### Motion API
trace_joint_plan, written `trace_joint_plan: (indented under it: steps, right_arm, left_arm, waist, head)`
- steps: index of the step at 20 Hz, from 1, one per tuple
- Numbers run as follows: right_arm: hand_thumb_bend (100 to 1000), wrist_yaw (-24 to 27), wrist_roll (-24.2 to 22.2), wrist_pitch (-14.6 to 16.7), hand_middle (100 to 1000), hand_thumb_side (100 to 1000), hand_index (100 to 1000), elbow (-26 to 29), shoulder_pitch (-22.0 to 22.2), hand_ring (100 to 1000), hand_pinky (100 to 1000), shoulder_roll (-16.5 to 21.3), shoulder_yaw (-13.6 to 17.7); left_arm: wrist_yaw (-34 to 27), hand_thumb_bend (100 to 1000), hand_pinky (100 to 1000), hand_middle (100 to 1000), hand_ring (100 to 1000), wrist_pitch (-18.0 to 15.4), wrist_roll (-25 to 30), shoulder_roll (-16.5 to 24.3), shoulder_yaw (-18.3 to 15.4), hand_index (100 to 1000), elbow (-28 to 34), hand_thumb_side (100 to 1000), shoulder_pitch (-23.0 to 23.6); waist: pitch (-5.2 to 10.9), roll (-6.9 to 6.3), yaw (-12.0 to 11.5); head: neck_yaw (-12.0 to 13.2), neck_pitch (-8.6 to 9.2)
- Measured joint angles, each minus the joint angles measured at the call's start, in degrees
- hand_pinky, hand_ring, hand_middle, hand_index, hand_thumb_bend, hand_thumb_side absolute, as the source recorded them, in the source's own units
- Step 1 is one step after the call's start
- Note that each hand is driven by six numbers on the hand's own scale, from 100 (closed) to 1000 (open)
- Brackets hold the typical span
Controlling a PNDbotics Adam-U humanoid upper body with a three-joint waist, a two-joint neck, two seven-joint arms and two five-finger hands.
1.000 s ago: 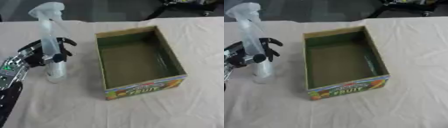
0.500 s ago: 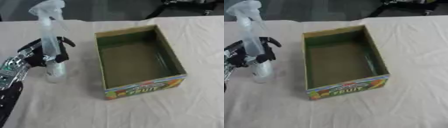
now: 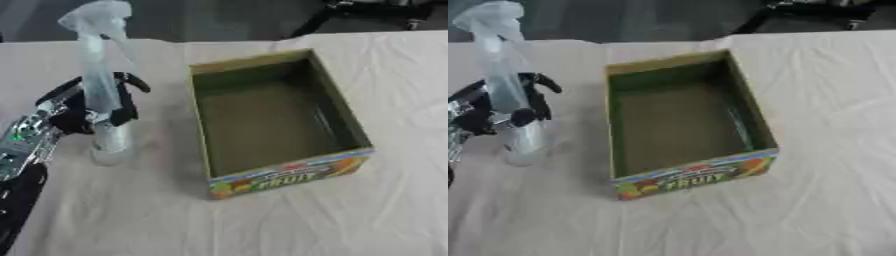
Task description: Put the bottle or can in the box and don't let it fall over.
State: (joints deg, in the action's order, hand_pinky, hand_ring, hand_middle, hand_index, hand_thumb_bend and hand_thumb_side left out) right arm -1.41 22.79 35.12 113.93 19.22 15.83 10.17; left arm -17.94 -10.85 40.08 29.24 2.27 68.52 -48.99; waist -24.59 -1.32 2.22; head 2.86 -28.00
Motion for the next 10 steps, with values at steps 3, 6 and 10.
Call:
trace_joint_plan:
  steps: [3, 6, 10]
  right_arm:
    - [100, 0.2, -0.1, 0.1, 1000, 470, 983, 0.0, 0.0, 1000, 999, 0.0, 0.0]
    - [100, 0.3, -0.2, 0.1, 1000, 470, 983, 0.0, 0.0, 1000, 999, 0.0, 0.0]
    - [100, 0.6, -0.4, 0.1, 1000, 470, 984, 0.0, 0.1, 1000, 999, 0.0, 0.0]
  left_arm:
    - [-0.3, 562, 481, 682, 182, 0.0, -0.1, 0.0, 0.0, 100, 0.0, 246, 0.0]
    - [-0.6, 591, 475, 678, 179, 0.1, -0.4, 0.0, 0.0, 100, -0.1, 218, 0.0]
    - [-1.0, 608, 478, 677, 180, 0.1, -0.8, 0.0, 0.0, 100, -0.2, 199, 0.0]
  waist:
    - [0.01, 0.00, 0.0]
    - [0.02, -0.02, 0.0]
    - [0.03, -0.10, 0.1]
  head:
    - [0.0, 0.00]
    - [0.0, 0.00]
    - [0.0, -0.01]
